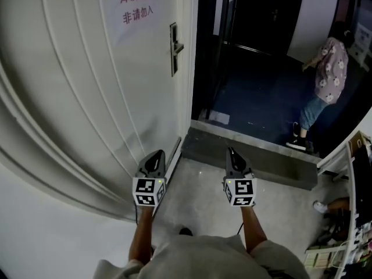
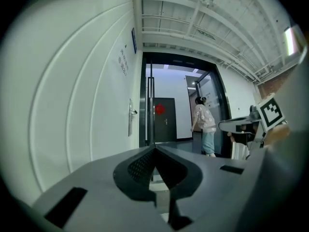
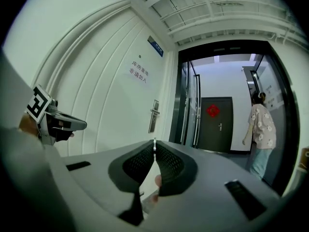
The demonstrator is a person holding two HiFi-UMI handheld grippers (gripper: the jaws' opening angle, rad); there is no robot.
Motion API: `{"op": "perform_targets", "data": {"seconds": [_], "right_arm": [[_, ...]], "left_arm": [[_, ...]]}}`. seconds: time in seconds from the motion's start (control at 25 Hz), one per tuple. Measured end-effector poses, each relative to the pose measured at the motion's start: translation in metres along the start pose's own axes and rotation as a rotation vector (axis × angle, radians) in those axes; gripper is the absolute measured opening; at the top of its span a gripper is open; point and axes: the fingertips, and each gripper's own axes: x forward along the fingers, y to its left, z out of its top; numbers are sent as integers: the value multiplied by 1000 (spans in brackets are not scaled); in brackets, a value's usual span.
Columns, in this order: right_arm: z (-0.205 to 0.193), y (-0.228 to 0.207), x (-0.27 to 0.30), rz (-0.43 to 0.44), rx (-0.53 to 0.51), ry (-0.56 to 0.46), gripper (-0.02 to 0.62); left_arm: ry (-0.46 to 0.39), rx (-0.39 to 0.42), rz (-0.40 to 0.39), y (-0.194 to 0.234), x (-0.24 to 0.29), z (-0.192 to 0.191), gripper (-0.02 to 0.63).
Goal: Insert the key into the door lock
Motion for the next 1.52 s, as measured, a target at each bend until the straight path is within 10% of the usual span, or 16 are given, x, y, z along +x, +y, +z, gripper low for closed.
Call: {"op": "perform_targets", "data": {"seconds": [0.84,1.52], "right_arm": [[-46,-65,155,9,25,29,29],[-23,-196,430,119,12,-42,31]], "left_arm": [[36,9,-20,30,168,-17,17],[9,24,76,89,446,33,17]]}}
